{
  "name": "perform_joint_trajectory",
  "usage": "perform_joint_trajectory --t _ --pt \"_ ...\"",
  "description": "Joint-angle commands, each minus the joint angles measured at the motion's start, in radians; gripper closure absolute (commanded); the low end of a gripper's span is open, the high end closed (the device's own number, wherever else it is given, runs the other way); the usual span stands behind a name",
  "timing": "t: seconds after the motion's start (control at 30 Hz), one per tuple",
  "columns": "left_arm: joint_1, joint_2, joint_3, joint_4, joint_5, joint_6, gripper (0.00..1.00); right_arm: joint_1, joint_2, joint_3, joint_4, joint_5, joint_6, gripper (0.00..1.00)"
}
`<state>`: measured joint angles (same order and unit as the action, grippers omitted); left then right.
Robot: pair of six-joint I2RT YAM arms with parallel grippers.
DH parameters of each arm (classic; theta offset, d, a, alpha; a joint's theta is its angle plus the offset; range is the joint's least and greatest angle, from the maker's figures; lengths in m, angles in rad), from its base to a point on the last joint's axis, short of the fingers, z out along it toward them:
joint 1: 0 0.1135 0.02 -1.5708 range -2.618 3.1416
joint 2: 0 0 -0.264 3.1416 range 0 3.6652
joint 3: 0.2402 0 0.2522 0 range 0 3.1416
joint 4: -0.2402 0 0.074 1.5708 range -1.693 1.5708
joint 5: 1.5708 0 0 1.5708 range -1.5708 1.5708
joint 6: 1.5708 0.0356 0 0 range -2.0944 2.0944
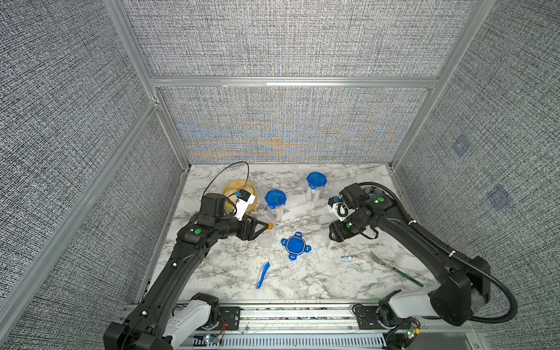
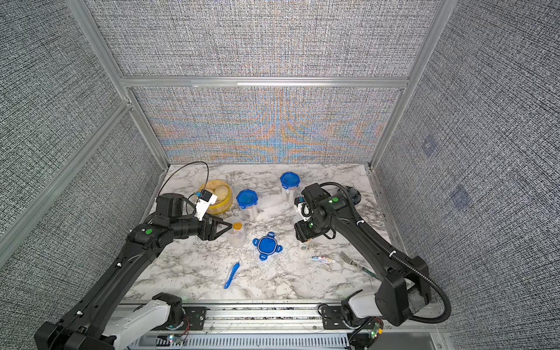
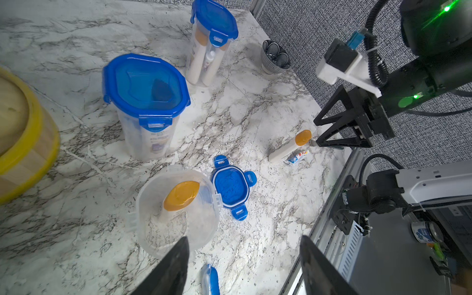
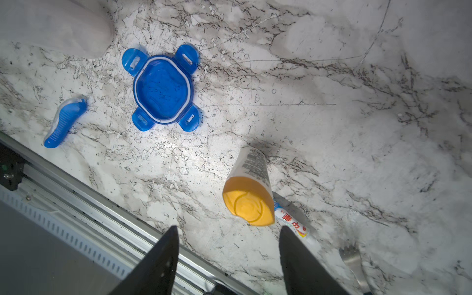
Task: Pack away toiletry kits
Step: Pick up the toiletry item from the center of the board.
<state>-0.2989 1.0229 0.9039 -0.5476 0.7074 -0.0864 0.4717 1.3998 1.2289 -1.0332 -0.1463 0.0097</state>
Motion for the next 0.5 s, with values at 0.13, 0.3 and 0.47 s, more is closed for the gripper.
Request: perform_joint_trajectory --t 0.13,0.3,0.47 --pt "0.0 0.003 0.004 0.016 0.015 0.017 0.33 0.007 0.027 -0.02 0.036 0.024 0.092 0.31" --pt "-0.001 0.011 0.006 0.017 0.019 0.015 0.33 0.011 0.037 -0.047 0.065 0.011 0.065 0.31" --pt "0.0 0.02 0.008 0.017 0.021 0.016 0.33 0.013 0.056 -0.059 0.097 0.022 0.048 0.31"
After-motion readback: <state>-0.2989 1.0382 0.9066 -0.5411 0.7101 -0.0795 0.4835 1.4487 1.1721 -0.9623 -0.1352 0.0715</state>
